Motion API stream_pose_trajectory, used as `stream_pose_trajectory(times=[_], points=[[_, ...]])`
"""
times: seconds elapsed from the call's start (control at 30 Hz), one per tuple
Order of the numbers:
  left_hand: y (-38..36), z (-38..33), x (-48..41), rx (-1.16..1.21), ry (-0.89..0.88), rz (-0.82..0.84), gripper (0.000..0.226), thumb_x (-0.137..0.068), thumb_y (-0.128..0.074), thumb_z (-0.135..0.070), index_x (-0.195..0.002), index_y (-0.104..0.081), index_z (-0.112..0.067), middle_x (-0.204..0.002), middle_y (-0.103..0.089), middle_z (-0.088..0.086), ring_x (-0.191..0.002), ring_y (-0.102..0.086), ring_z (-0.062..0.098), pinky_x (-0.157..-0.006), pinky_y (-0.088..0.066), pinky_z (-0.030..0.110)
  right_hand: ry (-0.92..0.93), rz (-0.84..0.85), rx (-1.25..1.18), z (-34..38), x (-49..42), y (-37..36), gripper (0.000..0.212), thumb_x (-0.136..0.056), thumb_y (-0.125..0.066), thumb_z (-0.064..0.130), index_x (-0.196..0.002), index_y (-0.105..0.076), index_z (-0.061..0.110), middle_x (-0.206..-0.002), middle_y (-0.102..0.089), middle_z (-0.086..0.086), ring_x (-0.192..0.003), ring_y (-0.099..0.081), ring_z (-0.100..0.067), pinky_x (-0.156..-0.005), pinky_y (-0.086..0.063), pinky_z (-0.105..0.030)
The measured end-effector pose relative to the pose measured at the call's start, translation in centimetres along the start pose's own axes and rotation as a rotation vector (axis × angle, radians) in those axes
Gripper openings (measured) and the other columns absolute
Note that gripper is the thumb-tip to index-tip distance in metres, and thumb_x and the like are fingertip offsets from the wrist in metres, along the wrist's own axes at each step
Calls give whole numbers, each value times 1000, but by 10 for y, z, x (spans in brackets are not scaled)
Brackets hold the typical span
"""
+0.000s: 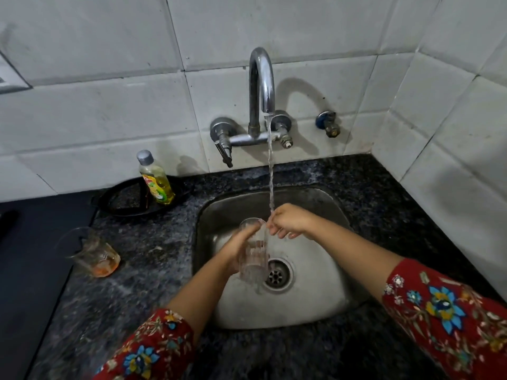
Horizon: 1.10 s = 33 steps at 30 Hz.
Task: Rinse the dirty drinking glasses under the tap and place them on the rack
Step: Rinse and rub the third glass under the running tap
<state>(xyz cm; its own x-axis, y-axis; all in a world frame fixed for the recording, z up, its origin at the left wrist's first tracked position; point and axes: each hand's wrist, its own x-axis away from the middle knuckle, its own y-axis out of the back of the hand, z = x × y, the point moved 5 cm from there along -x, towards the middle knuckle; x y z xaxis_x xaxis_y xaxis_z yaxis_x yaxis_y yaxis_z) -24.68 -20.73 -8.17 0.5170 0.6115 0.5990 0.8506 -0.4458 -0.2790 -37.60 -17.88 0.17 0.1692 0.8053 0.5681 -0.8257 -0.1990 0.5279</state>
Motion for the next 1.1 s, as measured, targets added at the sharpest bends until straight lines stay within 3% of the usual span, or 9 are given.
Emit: stream_pose_trajectory(times=[0.13, 0.27, 0.5, 0.6, 0.7, 0.77, 0.9, 1.0, 1.1], points=[[-19, 4, 8, 391, 211, -66, 61, -92, -42, -58, -90, -66, -2, -66, -71, 16, -76, -60, 27, -80, -47, 39, -52, 68, 20, -4, 9, -13, 20, -87, -51, 12, -100, -66, 6, -93, -64, -5, -77, -59, -19, -63, -43, -25], [-35, -3, -4, 775, 231, -146, 78, -93, -33, -63, -127, -55, 3, -108, -64, 21, -105, -60, 32, -104, -41, 38, -35, -35, -47, 3, 13, -1, 32, -92, -39, 8, -116, -60, 3, -109, -63, -16, -85, -61, -24, -67, -50, -29], [-47, -29, -21, 934, 138, -133, 69, -94, -39, -59, -130, -53, -2, -122, -62, 20, -124, -54, 30, -99, -43, 43, 98, -211, 194, 27, 16, 18, 24, -85, -49, 9, -105, -63, 8, -99, -67, -14, -87, -68, -28, -76, -57, -39], [-45, -40, -23, 802, 28, -100, 82, -83, -50, -68, -134, -48, -3, -130, -56, 23, -123, -53, 34, -101, -43, 48, 134, -184, 315, 28, 32, 22, 19, -82, -58, 18, -97, -61, 6, -87, -65, -9, -68, -66, -23, -56, -53, -32], [-43, -41, -21, 517, -132, -139, 92, -60, -83, -55, -131, -44, -11, -126, -59, 16, -103, -65, 29, -85, -55, 43, 45, -65, 366, 6, 46, 14, 44, -74, -74, 19, -106, -47, 8, -95, -59, -9, -64, -61, -17, -48, -48, -25], [-46, -43, -15, 305, -289, -201, 65, -74, -81, -33, -123, -40, -20, -111, -61, 10, -87, -65, 22, -75, -56, 38, 15, -111, 366, -9, 46, 6, 69, -67, -81, 25, -121, -41, 8, -110, -59, -10, -88, -65, -23, -63, -51, -29], [-53, -53, -13, 147, -450, -198, 83, -52, -91, -26, -118, -41, -20, -105, -62, 9, -86, -67, 23, -77, -58, 39, 21, -282, 180, -21, 28, -8, 100, -62, -84, 30, -139, -24, 9, -129, -54, -11, -116, -56, -29, -87, -51, -34], [-52, -64, -11, 73, -373, -97, 71, -56, -87, -26, -114, -57, 0, -92, -67, 13, -78, -68, 22, -71, -55, 35, 123, -287, -120, -16, 20, -9, 79, -63, -81, 16, -130, -40, 14, -115, -63, -9, -100, -64, -24, -85, -56, -40], [-44, -74, -2, 48, -280, 82, 66, -53, -83, -27, -112, -64, -4, -96, -69, 12, -87, -67, 24, -81, -54, 39, 181, 138, -446, -16, 20, -4, 53, -73, -68, -7, -121, -51, 10, -98, -64, -11, -93, -64, -27, -89, -54, -47]])
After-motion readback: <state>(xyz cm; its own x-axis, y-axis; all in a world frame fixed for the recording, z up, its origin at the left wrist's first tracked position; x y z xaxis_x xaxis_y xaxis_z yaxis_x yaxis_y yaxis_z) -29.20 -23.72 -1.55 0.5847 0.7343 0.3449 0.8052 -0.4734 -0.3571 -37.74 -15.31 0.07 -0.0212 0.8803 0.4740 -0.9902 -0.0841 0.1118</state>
